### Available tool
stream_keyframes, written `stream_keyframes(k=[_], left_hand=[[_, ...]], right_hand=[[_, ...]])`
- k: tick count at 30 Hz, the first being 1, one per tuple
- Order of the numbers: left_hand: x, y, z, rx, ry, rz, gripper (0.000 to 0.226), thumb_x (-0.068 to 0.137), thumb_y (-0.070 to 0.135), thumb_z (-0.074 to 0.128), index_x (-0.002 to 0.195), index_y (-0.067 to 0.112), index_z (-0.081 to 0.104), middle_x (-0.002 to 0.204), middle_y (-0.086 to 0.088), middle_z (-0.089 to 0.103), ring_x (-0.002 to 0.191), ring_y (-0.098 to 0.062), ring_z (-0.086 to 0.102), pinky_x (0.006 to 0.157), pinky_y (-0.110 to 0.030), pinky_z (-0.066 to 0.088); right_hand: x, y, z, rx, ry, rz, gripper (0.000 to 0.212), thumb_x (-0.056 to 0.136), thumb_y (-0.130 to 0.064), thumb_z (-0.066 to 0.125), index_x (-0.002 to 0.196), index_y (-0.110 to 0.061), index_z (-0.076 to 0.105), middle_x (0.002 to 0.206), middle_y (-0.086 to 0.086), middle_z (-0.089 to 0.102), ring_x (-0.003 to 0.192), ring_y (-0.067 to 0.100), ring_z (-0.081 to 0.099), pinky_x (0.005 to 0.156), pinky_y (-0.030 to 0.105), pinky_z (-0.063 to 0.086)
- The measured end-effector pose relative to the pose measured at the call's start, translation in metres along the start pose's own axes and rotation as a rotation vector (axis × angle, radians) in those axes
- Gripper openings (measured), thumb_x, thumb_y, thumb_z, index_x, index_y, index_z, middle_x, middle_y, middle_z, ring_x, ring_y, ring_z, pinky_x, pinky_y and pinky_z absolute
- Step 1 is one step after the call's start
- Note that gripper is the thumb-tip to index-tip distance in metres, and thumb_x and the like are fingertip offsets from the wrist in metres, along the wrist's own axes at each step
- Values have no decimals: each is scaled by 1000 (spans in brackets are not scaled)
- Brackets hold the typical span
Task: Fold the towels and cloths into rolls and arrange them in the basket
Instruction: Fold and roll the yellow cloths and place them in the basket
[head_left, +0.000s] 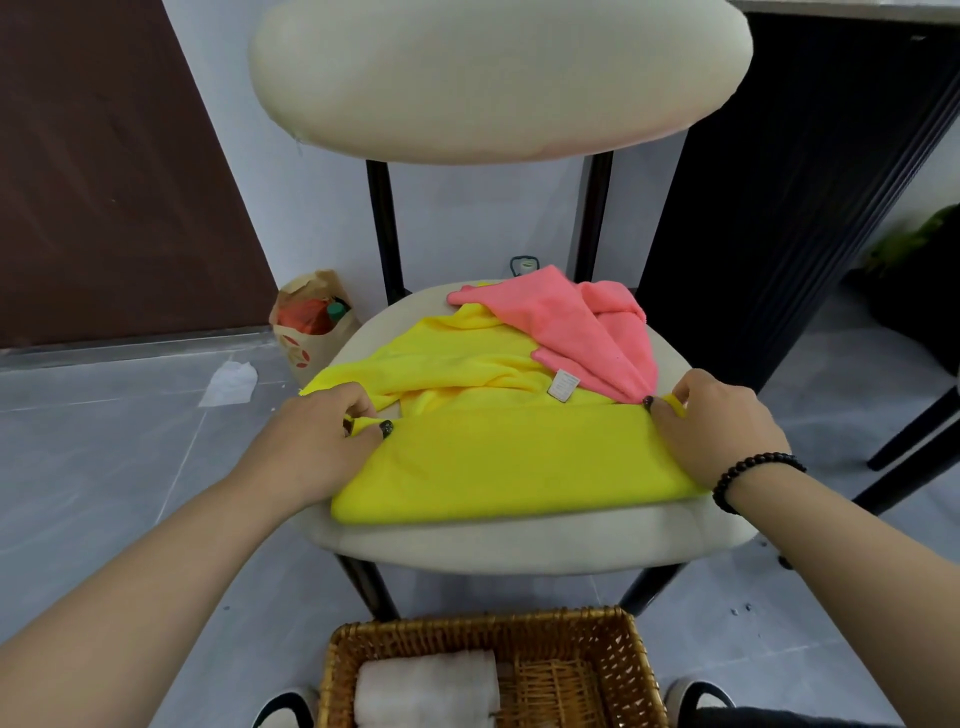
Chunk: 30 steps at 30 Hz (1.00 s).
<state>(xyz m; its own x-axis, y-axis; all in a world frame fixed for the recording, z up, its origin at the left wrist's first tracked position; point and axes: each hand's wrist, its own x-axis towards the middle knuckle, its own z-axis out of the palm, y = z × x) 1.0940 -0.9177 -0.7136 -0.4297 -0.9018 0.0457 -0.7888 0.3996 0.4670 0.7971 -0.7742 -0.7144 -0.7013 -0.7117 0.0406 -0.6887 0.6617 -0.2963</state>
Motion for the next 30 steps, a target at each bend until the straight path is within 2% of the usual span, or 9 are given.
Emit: stream_keyframes(k=[5,7,9,13,18,21,23,26,30], left_hand=[[1,4,-5,119,4,-10,13,85,38,65,77,31,59,84,8,57,90,-21,56,72,-34,46],[-3,10,-3,240,182,124,6,88,30,62,88,24,64,96,3,57,99,-26,54,79,-38,44],[-15,23,3,190,294,263,23,87,26,52,100,16,67,105,-3,62,102,-29,56,84,-42,46],[-41,44,36,44,146,334,60,87,37,27,128,8,60,136,-6,56,129,-23,49,106,-31,37],[-40,39,67,305,58,416,57,92,32,30,131,-1,56,137,-15,55,130,-29,50,112,-41,33],[-35,35,68,364,33,405,61,93,36,26,137,2,50,143,-12,50,134,-25,45,113,-40,30],[-34,34,67,382,7,394,68,92,42,18,145,4,40,151,-9,39,142,-22,34,116,-39,23],[-34,31,62,347,-34,333,86,83,56,-2,154,11,11,162,-3,8,149,-14,1,118,-28,-4],[-34,21,53,349,-35,243,94,75,62,-10,155,13,0,162,-3,-5,149,-13,-9,116,-26,-11]], right_hand=[[1,-2,0,-1,234,-139,24,91,-28,57,106,-10,55,100,8,58,90,31,55,69,40,47],[-4,-16,3,75,415,-342,14,84,-8,60,97,-4,62,94,15,61,86,38,57,69,45,49],[-19,-38,6,191,507,-537,24,73,3,53,90,-5,67,87,15,65,78,37,62,66,41,52],[-59,-71,36,197,306,-797,37,70,-3,49,101,-6,70,99,10,70,94,29,67,75,36,57],[-65,-71,63,-32,87,-790,49,90,-26,30,122,-8,62,128,6,62,123,23,55,98,42,46],[-62,-71,57,-106,-78,-778,70,94,-45,2,148,-11,31,155,3,28,145,19,20,117,40,15],[-58,-66,51,-147,-168,-742,83,85,-60,-14,153,-16,6,161,-3,1,147,13,-4,118,36,-3],[-49,-52,44,-182,-199,-652,87,77,-63,-14,153,-20,-5,160,-7,-10,146,9,-13,119,36,-8],[-40,-34,36,-225,-222,-585,84,82,-68,-4,152,-21,-10,159,-6,-14,145,9,-15,119,37,-9]])
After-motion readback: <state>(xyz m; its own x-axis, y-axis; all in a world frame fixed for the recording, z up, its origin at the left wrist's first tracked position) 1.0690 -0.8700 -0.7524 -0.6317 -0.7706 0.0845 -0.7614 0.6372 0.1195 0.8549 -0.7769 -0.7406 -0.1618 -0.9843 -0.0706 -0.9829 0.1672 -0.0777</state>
